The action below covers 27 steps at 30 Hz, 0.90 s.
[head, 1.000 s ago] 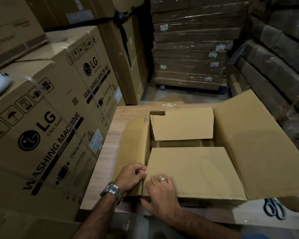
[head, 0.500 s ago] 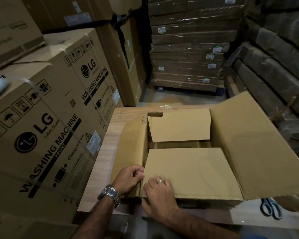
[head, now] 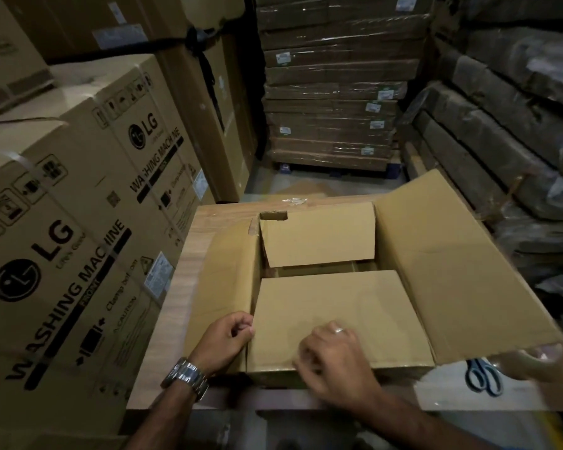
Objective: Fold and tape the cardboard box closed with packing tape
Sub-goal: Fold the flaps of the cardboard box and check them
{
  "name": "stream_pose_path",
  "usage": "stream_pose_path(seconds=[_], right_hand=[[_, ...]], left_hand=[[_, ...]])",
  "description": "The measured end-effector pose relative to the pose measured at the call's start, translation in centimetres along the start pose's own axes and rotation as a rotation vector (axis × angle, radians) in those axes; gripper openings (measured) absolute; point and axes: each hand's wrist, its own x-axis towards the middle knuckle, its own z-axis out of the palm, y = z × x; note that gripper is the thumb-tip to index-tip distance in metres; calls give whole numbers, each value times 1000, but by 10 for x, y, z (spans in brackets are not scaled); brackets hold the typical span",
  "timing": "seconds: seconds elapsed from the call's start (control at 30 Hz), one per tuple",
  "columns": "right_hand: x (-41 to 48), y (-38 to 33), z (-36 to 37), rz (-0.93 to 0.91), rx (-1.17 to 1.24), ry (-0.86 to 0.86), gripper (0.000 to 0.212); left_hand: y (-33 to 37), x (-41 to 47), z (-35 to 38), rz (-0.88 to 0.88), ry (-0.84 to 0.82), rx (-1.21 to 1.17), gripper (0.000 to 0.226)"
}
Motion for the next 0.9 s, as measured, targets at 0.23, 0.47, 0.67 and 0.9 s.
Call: stream_pose_path(seconds=[0.23,0.47,0.67,0.9], right_hand=[[-61,100,-85,286,-60,215,22],[-108,142,-79,256,-246,6,61],[-106,147,-74,188,-310,82,47],[-104,154,-75,157,-284,55,31]], left_hand=[[5,-12,0,11,-30,-215,52],[27,-17,-1,-78,-70,-328,37],[32,-17,-2,-200,-76,-306,28],[26,-15,-5,-218,-46,-278,26]])
